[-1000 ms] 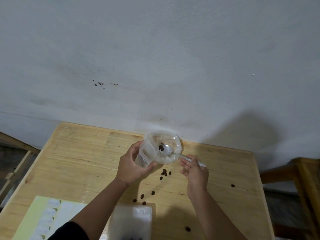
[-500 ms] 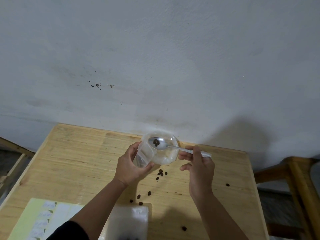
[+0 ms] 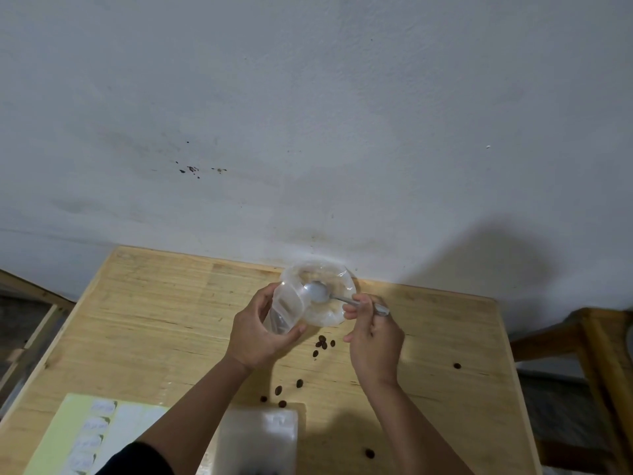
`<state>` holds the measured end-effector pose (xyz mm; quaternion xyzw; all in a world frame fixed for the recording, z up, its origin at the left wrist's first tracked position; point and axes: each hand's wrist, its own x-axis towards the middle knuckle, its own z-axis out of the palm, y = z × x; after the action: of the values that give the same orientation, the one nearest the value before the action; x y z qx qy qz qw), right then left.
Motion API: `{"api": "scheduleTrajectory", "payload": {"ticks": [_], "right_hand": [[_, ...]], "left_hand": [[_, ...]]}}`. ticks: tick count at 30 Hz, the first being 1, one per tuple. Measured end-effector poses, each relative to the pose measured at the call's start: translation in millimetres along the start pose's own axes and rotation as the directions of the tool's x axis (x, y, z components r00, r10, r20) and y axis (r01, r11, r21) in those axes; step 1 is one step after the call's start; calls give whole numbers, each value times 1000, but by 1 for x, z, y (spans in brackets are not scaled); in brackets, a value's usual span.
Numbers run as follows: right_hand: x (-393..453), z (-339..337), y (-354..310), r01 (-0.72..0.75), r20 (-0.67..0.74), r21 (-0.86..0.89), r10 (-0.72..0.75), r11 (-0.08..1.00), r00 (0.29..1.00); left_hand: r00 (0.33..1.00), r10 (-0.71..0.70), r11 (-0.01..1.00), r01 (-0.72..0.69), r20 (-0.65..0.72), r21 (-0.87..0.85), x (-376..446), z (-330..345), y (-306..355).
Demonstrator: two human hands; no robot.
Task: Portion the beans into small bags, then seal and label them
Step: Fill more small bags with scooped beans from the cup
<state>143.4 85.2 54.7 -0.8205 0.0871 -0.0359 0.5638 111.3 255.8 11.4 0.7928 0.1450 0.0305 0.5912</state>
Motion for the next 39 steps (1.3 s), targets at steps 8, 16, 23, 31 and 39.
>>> {"api": "scheduleTrajectory", "payload": {"ticks": [8,16,23,31,39], "right_hand": [[4,8,21,-29,-133,4,29,1000,991],[11,24,31,-168,-67,60,172,984,983],[20,16,36,-475,22,357,501,804,865],[16,-3,27,-380,-18,346,411,858,912],[16,14,20,-291,41,154,288,944,957]], "left_hand": [[1000,-18,1000,18,18,9,2,-3,-1],[999,-17,1000,16,35,11,5,-3,-2],[999,-15,1000,15,28,1,7,-7,-3],[1000,-15,1000,15,26,3,6,-5,-4],[1000,-14,1000,13,27,14,3,-6,-4]]}}
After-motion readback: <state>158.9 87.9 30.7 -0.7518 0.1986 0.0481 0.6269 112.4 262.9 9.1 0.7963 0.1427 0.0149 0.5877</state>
